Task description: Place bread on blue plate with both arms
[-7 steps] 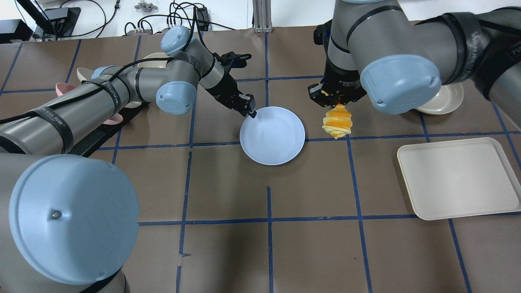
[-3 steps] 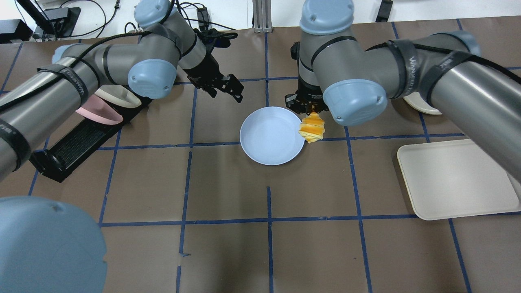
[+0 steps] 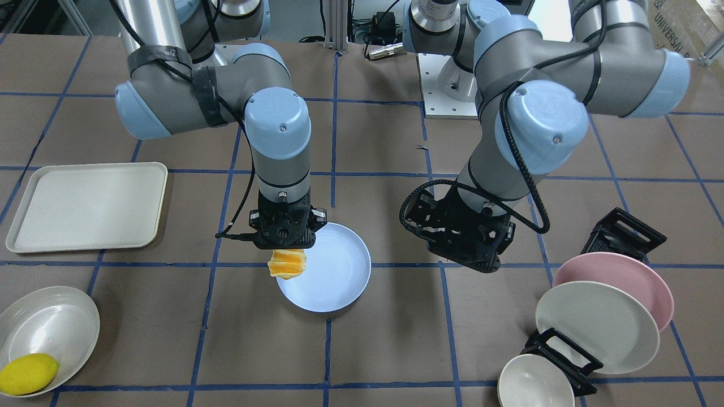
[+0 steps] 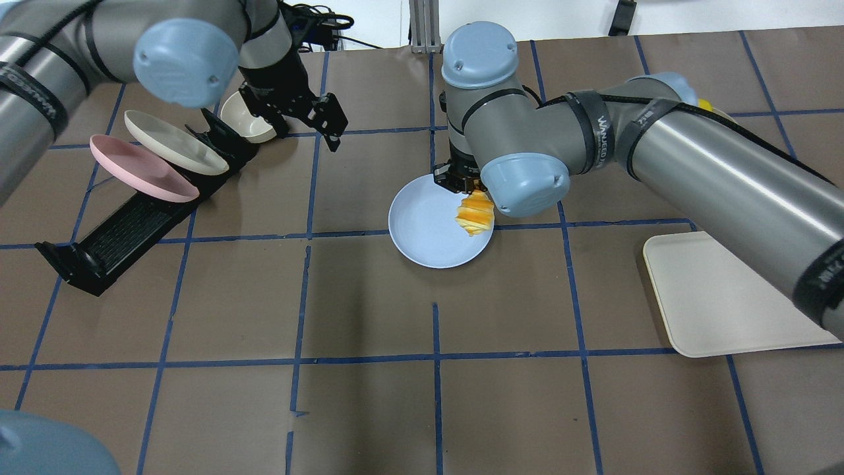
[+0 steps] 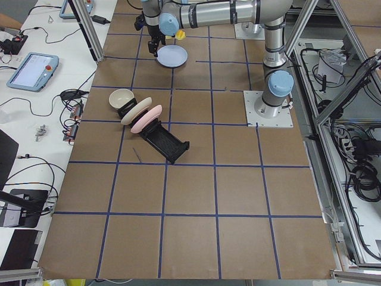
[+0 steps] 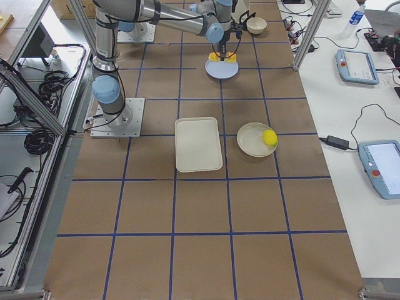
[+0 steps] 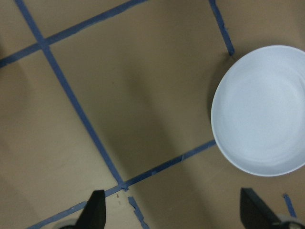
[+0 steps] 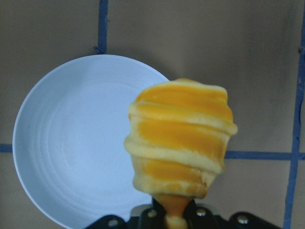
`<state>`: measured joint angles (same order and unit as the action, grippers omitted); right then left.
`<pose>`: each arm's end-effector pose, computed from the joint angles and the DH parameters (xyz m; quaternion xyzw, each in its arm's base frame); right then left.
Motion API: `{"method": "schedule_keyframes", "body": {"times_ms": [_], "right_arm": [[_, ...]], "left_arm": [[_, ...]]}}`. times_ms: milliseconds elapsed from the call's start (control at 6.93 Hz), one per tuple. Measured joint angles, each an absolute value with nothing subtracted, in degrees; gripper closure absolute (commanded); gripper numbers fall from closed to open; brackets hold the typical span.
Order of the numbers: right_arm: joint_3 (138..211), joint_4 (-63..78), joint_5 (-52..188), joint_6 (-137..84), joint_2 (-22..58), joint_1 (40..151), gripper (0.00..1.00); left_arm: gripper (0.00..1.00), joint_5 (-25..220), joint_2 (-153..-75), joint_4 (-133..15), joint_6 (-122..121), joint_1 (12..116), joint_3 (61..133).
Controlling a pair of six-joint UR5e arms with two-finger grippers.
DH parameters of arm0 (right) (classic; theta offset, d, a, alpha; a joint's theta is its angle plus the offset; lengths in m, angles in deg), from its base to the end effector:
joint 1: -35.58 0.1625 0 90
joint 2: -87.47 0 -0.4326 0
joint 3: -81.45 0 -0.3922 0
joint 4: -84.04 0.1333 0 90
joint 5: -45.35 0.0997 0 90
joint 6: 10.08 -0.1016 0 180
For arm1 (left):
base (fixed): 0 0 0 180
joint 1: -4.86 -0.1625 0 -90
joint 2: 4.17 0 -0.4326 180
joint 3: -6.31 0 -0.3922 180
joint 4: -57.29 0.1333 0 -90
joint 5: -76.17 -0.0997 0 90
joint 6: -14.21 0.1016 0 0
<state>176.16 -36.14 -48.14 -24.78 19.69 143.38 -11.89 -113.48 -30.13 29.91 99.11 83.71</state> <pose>0.3101 -0.5501 0.2898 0.0262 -0.9988 0.0357 0.0213 -0.1827 -0.6128 0.4165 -0.1725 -0.9842 -0.0342 0.0204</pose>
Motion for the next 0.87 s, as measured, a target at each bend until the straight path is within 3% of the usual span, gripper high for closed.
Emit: {"method": "schedule_keyframes", "body": {"times_ms": [289, 866], "right_arm": [[176.1, -41.4, -48.2, -27.4, 23.9, 144.3, 0.99], [176.5, -46.2, -48.2, -31.8, 27.4, 146.6, 0.98]], "left_arm": [[0.00, -13.3, -112.2, -37.5, 25.8, 98.7, 78.7], [0.00, -16.6, -109.7, -41.3, 17.8, 95.5, 77.1]]}}
